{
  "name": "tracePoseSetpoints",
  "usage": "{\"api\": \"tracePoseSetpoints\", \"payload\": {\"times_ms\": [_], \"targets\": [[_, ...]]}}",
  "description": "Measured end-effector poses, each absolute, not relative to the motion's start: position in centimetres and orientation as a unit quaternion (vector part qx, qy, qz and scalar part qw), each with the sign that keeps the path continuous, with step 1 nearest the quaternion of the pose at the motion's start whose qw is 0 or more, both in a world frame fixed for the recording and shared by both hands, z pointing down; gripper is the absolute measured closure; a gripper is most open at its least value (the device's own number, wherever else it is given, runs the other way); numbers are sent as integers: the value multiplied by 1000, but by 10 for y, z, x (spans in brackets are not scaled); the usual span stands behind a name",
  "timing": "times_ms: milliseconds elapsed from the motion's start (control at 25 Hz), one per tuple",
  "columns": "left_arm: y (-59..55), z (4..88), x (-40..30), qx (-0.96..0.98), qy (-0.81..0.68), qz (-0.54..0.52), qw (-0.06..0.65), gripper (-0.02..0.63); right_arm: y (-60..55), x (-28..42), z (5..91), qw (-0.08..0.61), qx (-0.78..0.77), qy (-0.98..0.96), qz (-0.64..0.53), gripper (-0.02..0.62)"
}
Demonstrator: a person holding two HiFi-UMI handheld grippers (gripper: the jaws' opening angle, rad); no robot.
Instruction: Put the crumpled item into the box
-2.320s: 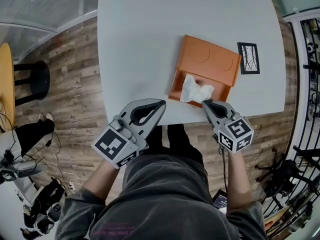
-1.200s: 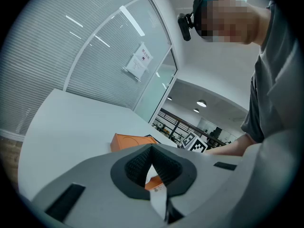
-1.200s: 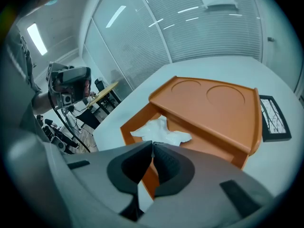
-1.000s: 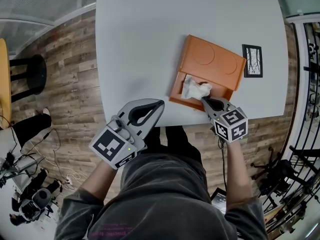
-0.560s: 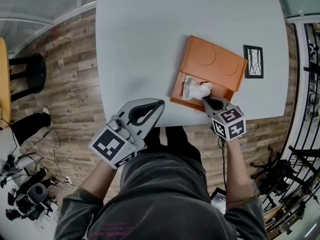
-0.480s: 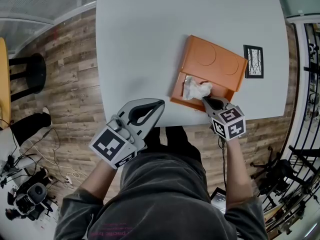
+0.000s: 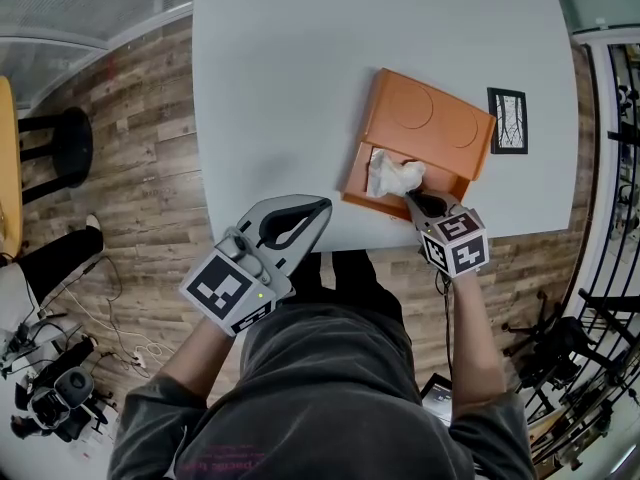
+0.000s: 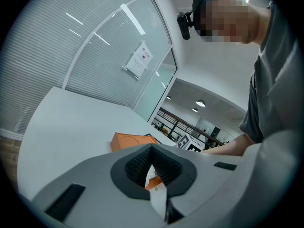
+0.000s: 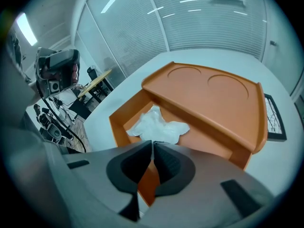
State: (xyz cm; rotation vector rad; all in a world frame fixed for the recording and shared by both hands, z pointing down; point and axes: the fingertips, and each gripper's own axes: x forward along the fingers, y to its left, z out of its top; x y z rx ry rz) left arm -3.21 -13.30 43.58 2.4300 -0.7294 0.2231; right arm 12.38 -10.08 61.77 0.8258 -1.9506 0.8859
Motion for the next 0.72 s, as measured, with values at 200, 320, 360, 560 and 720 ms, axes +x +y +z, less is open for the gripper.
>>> {"api": "tracePoseSetpoints", "payload": {"times_ms": [200,320,360,560,720], "targets": [[-131,434,-29,914,-271,86,289,594,-96,126,622,415,325,-771,359,571],[-130,431,-28,916,-269,86,285,594,-96,127,622,415,327,-769,360,560],[-130,430,-27,916,-268,86,284,594,-96,127,621,414,328,-769,360,560],[-129,426,-22,919,-264,88,279,594,-95,131,617,406,334,-770,362,543],[-128,422,-17,922,-259,89,274,594,-94,136,613,400,339,-771,362,543]]}}
